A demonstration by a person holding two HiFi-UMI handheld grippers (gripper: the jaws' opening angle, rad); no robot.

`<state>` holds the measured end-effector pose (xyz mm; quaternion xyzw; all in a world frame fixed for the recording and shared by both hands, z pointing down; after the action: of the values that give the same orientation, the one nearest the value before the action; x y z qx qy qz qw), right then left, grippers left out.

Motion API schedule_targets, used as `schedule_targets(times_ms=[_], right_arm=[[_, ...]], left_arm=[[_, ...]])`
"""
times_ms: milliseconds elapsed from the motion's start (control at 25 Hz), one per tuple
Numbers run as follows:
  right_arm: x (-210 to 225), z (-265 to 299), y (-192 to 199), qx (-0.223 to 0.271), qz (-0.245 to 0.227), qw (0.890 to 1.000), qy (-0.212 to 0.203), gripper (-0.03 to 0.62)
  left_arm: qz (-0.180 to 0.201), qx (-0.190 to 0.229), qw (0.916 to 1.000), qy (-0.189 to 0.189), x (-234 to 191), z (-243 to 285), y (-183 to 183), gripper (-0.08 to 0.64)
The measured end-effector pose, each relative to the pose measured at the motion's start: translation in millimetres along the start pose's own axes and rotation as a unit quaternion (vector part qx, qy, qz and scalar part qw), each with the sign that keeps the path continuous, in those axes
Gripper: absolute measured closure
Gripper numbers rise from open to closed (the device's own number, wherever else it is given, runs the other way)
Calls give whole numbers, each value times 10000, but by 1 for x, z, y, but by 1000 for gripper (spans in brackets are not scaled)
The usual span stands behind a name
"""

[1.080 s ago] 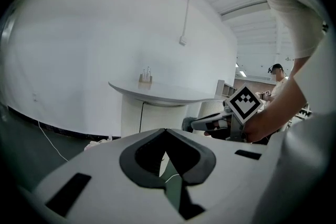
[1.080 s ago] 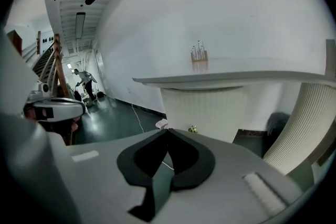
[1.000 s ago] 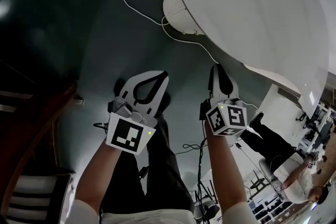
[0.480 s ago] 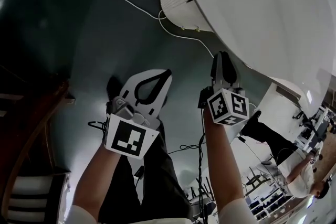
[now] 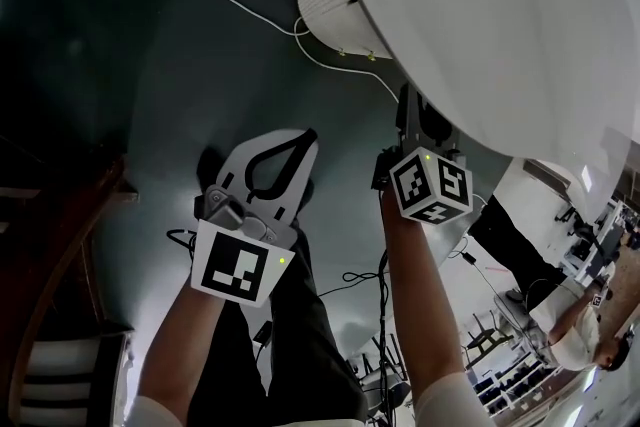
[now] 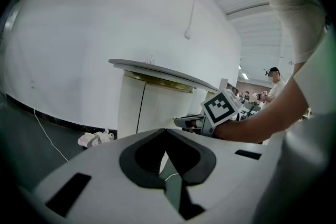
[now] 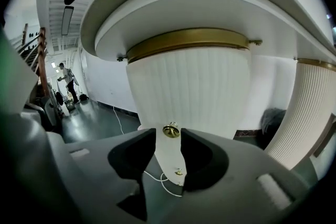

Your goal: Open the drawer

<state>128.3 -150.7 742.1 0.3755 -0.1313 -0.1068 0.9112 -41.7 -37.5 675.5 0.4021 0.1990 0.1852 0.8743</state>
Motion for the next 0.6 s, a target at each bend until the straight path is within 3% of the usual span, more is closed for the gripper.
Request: schedule_targets(times_ms=[280,440,600], right_arm=[[4,17,-6,-28,-128,9996,237,436],[3,18,-6,2,-173,9987,480,479],[2,18,-4,51,-191,9981,579,482]], left_arm=[[-40,6,10000,77,0,3,0,554],[-60,13,9999,88,-1,2,3,554],[-53,1,10000,80,-4,1,7,554]])
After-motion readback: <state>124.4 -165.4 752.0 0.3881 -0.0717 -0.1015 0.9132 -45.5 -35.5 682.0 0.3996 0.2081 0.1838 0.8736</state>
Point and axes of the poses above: the fingertips, and each gripper's own axes: z forward along the fingers, x to its right, y out of its underside, the point moved 3 cm from there along -z, backward along the fingers, and after that the axes turned 14 degrees about -x, right-handed, at the moved point
